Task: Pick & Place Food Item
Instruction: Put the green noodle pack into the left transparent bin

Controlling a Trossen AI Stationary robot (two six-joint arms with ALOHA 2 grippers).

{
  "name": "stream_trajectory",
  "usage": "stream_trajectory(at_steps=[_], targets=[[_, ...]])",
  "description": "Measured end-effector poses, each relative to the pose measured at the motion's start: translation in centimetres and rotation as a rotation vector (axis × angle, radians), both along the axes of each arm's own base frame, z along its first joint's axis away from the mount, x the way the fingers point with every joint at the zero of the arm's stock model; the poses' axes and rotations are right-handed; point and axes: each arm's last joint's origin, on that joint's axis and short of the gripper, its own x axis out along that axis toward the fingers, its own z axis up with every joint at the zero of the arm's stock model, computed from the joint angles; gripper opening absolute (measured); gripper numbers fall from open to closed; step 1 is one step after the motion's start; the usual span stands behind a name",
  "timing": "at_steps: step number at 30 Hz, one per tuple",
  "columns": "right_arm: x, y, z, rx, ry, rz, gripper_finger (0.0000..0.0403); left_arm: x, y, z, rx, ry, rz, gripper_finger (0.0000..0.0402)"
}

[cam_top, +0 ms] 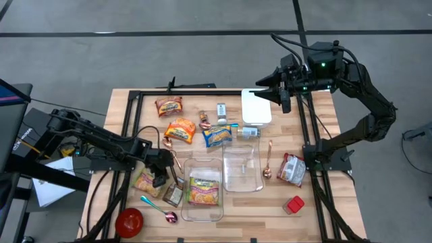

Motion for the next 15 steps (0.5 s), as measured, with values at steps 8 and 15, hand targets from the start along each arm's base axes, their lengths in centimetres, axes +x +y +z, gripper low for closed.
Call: stream_trajectory(at_steps=[8, 15], targets=[[0.0, 0.0, 0.0, 0.0, -0.001, -0.001, 0.0218, 0.2, -0.1, 1.2, -0.048, -0.092, 0.041, 0.0], [0.0, -0.1, 0.1, -0.005, -0.008, -0.005, 0.0218, -0.5, 0.1, 3.4, -0.111, -0.217, 0.08, 0.0]])
